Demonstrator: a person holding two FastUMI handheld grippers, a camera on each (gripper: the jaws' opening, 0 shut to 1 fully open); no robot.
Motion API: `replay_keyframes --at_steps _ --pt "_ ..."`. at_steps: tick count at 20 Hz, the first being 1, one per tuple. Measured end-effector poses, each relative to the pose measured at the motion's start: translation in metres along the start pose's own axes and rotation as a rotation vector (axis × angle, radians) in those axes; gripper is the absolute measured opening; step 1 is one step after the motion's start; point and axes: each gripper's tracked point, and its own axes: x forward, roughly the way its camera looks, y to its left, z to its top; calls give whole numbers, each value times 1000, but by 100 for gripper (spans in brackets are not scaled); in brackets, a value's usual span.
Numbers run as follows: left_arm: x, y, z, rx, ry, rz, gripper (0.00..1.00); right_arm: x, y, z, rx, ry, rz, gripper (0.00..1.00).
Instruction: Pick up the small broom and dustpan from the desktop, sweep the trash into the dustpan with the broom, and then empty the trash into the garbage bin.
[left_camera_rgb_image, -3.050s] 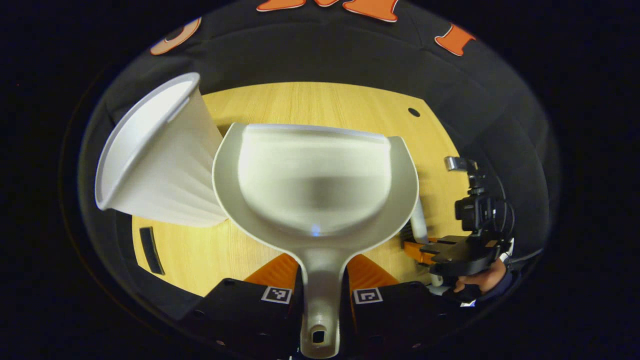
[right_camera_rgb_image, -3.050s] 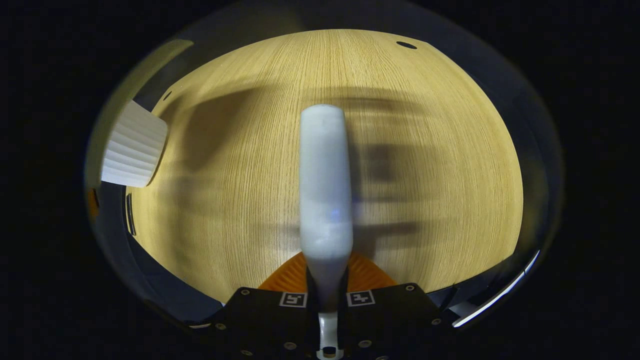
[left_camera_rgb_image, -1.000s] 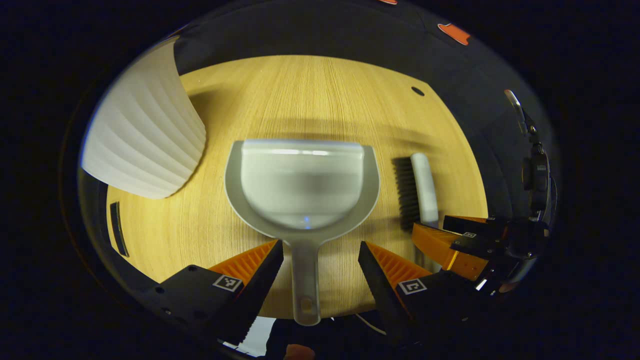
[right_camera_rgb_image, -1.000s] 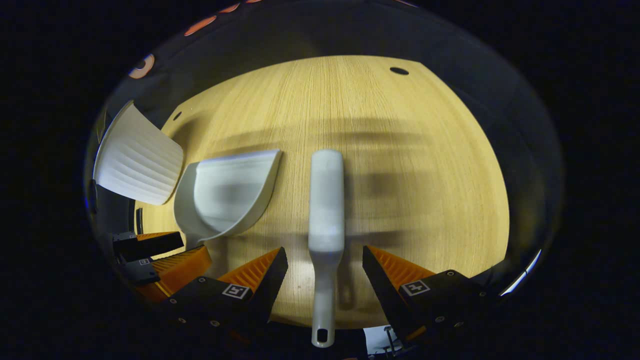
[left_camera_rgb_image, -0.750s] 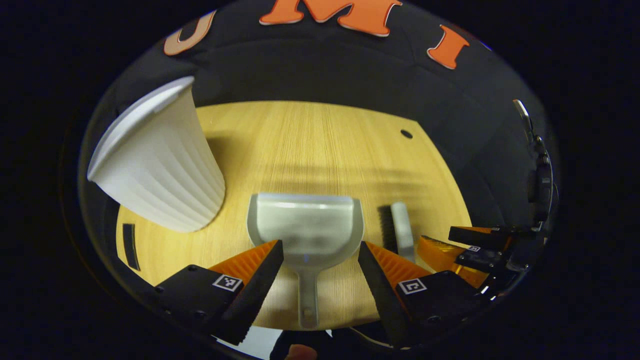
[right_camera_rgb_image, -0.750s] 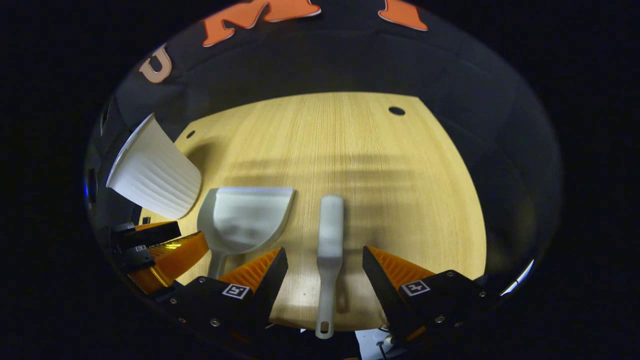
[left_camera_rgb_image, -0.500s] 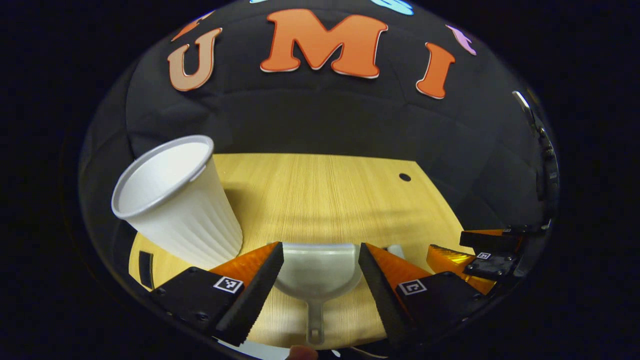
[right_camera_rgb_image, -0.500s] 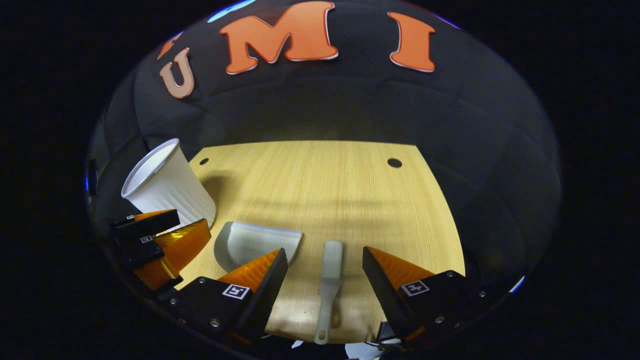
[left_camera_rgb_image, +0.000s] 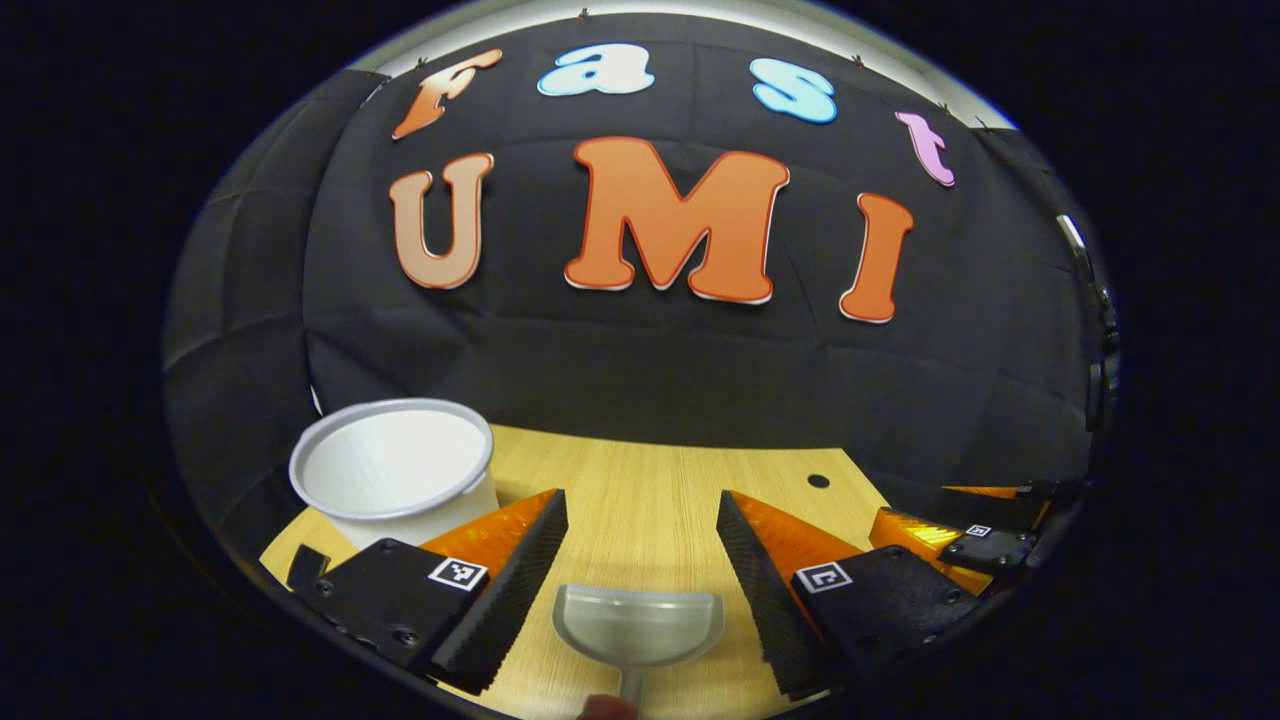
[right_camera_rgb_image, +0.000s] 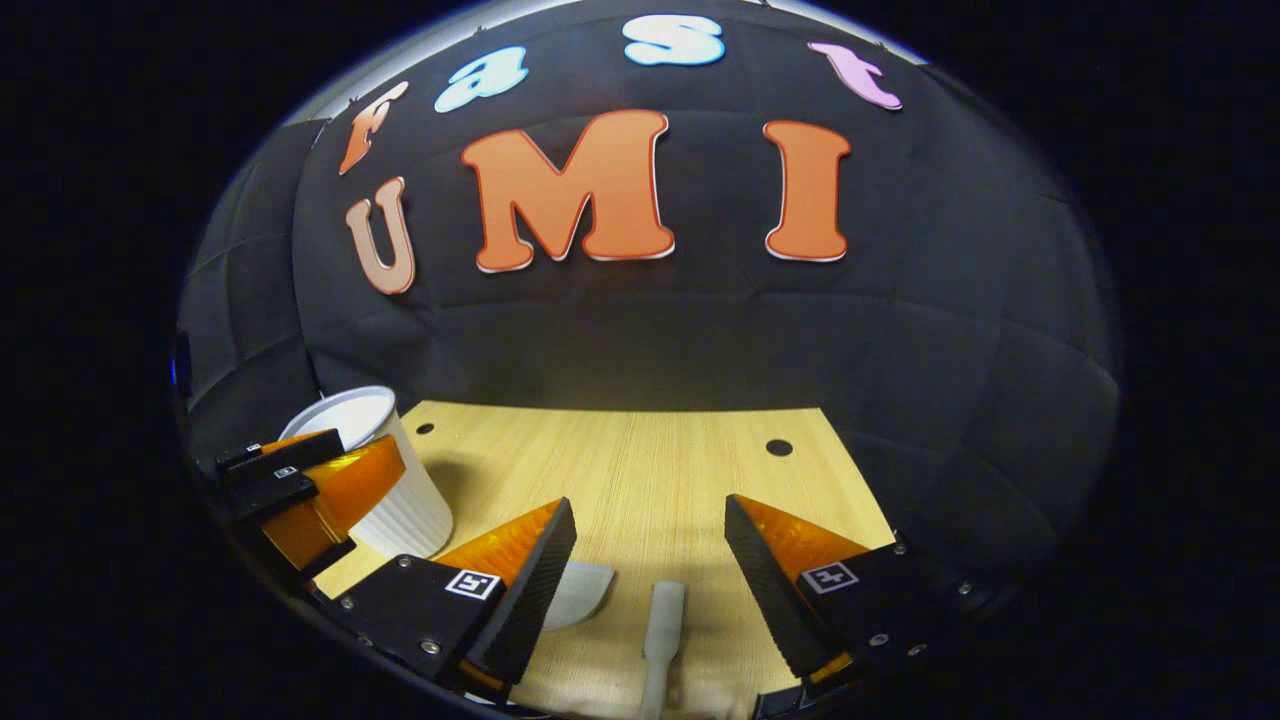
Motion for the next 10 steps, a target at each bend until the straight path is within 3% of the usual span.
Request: replay_keyframes --at_steps 3,10 --pt "-5 1 10 22 -84 2 96 -5 -2 13 15 -60 -9 94" --pt "-56 -7 93 100 -395 2 94 -25 2 60 26 -268 8 93"
